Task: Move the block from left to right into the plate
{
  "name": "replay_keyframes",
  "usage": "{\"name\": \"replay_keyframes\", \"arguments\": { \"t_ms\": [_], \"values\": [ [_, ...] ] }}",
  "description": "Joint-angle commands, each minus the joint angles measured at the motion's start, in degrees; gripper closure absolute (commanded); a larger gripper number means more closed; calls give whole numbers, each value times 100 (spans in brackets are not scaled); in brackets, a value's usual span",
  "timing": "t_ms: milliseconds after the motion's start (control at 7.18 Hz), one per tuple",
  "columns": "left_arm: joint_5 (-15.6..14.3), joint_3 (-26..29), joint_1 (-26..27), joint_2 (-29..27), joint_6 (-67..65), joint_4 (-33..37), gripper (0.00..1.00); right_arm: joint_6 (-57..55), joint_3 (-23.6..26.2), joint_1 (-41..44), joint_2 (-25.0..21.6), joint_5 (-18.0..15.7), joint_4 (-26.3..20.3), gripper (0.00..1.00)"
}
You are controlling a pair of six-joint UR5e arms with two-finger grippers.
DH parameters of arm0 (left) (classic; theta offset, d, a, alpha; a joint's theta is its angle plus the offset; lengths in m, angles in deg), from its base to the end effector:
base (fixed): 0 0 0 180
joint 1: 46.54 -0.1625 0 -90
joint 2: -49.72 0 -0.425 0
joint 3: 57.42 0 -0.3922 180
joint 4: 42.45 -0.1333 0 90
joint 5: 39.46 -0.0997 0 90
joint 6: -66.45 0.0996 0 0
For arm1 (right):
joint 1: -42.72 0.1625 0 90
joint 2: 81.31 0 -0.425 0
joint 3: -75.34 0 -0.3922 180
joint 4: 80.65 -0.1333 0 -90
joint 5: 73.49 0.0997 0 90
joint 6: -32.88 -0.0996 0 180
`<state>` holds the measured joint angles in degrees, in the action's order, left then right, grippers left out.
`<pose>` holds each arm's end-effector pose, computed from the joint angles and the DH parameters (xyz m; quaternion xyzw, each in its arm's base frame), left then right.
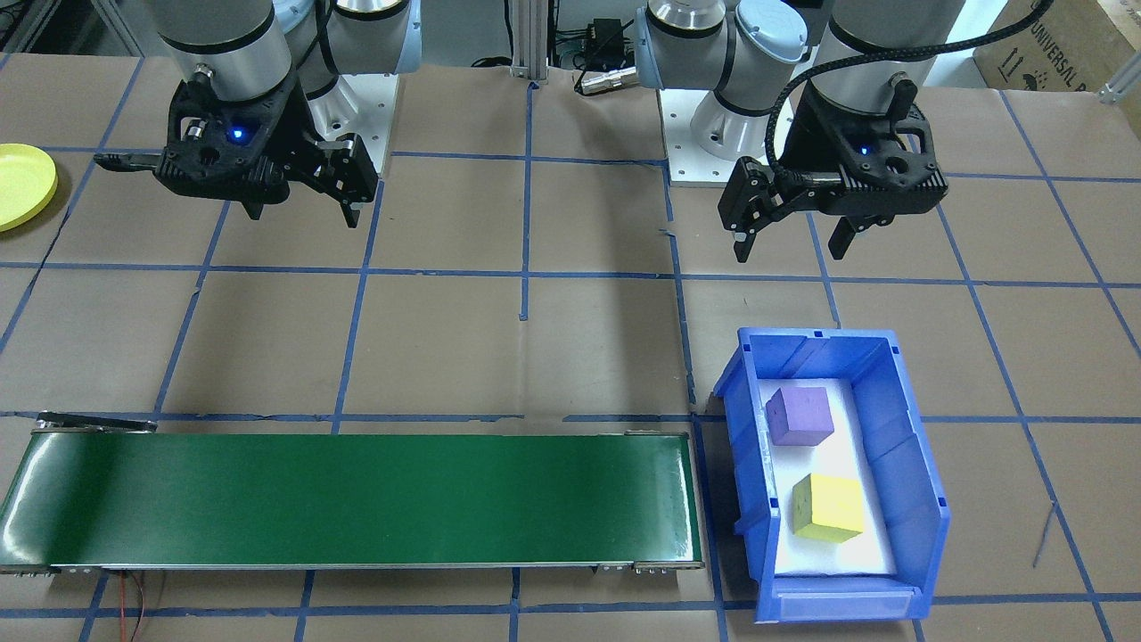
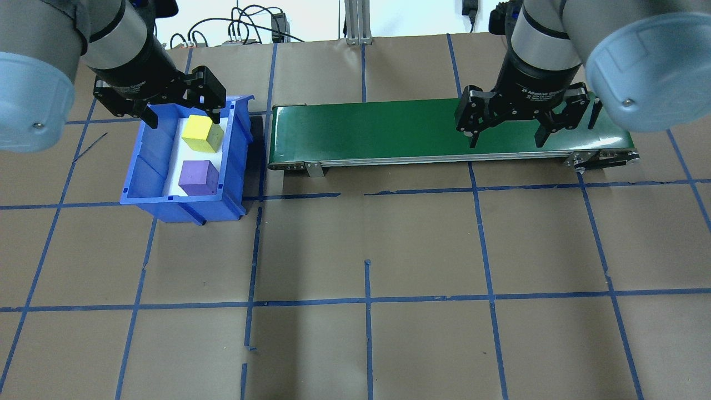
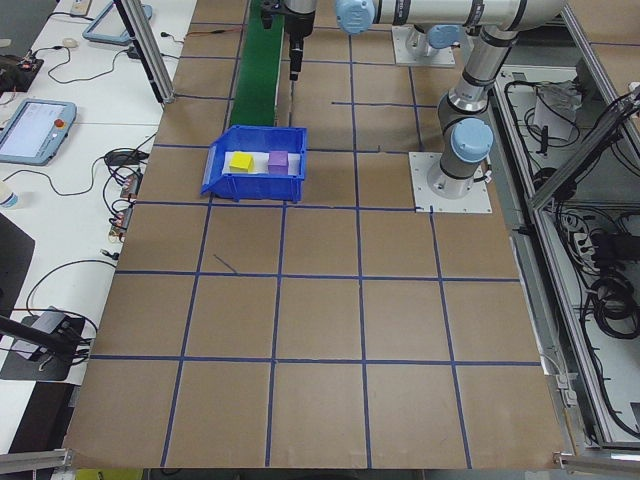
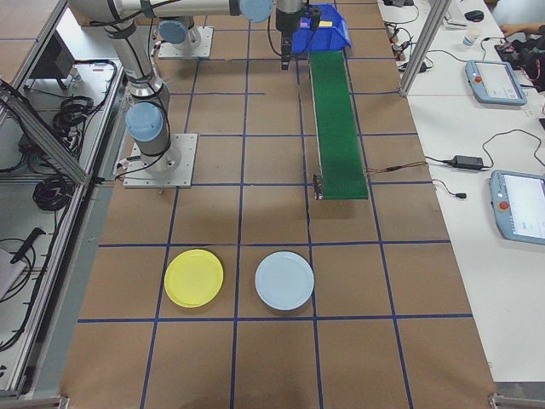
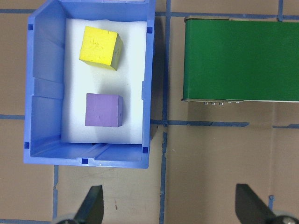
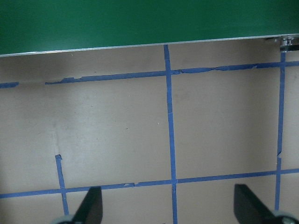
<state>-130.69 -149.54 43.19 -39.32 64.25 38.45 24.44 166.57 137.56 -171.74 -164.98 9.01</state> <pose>-0.1288 -0.4981 0.4947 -0.0222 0.9973 -0.0694 0.0095 0.1713 -0.4739 0.4805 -0.0313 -0.9994 -0.0084 0.0141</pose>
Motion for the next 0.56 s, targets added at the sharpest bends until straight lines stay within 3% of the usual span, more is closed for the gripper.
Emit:
{"name": "replay_keyframes", "arguments": {
  "t_ms": [0,418],
  "values": [
    [0,-8,0,0,9,-4,0,0,0,0,0,0,-10,0],
    [61,150,-665,9,920,-30,0,0,0,0,9,0,-19,0]
  ]
}}
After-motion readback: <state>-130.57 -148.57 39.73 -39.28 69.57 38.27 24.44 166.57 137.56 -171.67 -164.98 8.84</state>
